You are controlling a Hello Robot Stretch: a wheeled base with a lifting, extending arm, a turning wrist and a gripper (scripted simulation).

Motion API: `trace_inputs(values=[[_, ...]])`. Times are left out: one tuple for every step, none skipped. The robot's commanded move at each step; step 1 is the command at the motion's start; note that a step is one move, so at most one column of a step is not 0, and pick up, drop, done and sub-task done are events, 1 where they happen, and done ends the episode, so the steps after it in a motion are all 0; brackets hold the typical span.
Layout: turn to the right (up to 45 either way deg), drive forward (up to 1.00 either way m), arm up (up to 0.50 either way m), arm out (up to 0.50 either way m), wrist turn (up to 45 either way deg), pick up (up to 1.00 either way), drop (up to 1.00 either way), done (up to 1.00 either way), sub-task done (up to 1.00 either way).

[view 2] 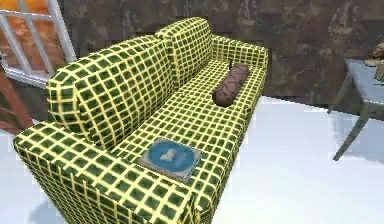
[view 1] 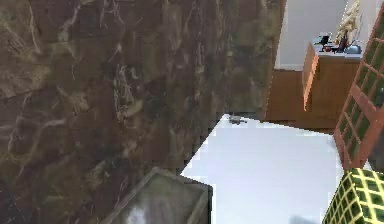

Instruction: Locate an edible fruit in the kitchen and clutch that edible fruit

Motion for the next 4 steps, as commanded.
trace_inputs(values=[[24.0,0.00,0.00,0.00,0.0,0.00,0.00,0.00,0.00],[0.0,1.00,0.00,0.00,0.0,0.00,0.00,0.00,0.00],[0.0,1.00,0.00,0.00,0.0,0.00,0.00,0.00,0.00],[0.0,1.00,0.00,0.00,0.0,0.00,0.00,0.00,0.00]])
